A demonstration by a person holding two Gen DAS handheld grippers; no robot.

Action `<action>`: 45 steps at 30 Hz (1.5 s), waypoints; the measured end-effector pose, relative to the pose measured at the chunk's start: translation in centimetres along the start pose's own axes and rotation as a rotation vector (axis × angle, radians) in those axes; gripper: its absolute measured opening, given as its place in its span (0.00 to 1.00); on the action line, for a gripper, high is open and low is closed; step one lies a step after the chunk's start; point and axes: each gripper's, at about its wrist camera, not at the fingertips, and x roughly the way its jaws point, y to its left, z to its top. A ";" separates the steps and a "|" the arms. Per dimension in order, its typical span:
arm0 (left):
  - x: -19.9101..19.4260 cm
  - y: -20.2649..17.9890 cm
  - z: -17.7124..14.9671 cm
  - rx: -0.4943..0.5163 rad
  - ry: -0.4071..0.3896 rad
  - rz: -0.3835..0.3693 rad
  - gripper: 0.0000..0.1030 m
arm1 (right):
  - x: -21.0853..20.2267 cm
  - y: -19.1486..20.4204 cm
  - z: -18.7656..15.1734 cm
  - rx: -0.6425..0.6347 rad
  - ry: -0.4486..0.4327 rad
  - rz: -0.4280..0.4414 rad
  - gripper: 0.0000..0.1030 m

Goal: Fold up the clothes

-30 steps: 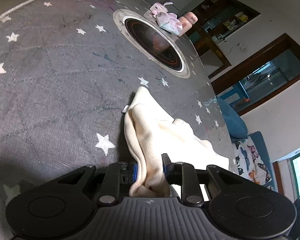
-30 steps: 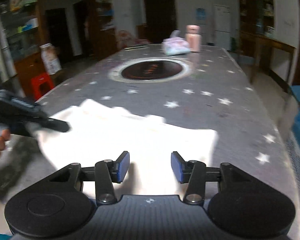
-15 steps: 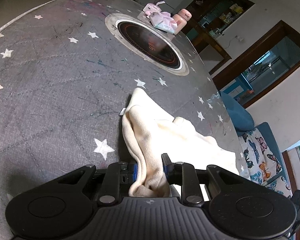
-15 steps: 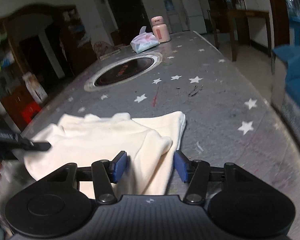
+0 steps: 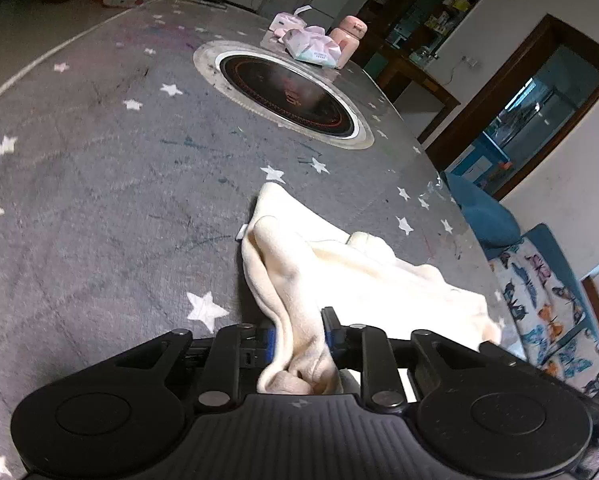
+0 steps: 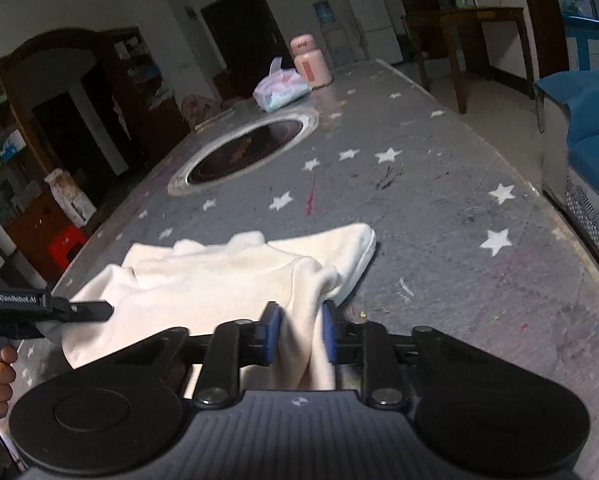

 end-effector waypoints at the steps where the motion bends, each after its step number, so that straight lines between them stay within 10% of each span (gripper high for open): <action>1: -0.1 -0.3 0.0 0.016 -0.005 0.005 0.19 | -0.2 0.0 0.0 0.004 -0.007 0.001 0.14; 27: 3.8 -9.2 2.2 0.225 0.015 -0.023 0.16 | -2.0 -3.8 3.9 -0.080 -0.051 -0.160 0.06; 39: 4.9 -8.0 1.6 0.219 0.057 0.015 0.18 | -0.5 -7.5 2.2 0.065 -0.055 -0.118 0.31; 45: 4.6 -8.8 2.0 0.250 0.038 0.011 0.16 | 0.3 -5.9 2.8 0.016 -0.041 -0.082 0.10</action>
